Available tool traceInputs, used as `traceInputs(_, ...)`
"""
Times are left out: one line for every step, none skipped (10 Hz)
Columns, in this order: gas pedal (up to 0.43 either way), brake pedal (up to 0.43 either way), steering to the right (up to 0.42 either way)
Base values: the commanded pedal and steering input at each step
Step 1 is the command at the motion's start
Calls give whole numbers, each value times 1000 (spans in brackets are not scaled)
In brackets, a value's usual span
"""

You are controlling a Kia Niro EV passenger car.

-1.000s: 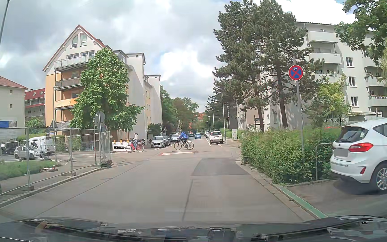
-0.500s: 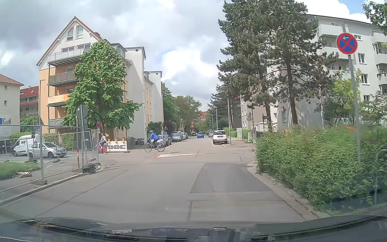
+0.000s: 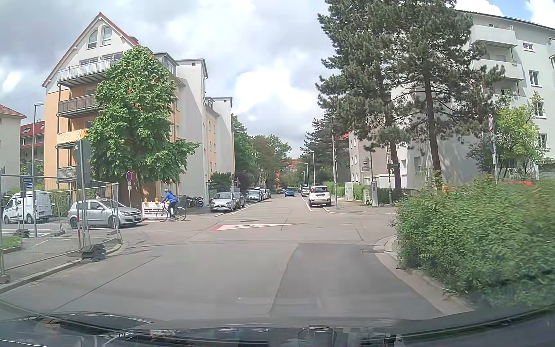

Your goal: Follow the waypoints while adhering to traffic rules and regulations

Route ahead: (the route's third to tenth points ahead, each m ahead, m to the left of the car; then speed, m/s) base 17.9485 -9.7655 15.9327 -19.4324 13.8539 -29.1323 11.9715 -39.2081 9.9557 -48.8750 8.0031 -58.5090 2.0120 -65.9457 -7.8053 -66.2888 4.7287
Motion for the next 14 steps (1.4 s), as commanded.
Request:
traceInputs(0,134,-12)
traceInputs(0,140,-12)
traceInputs(0,146,-12)
traceInputs(0,152,-12)
traceInputs(0,159,-12)
traceInputs(0,165,-11)
traceInputs(0,165,-9)
traceInputs(0,159,-5)
traceInputs(0,159,0)
traceInputs(0,159,3)
traceInputs(0,159,5)
traceInputs(0,159,7)
traceInputs(0,140,11)
traceInputs(0,122,21)
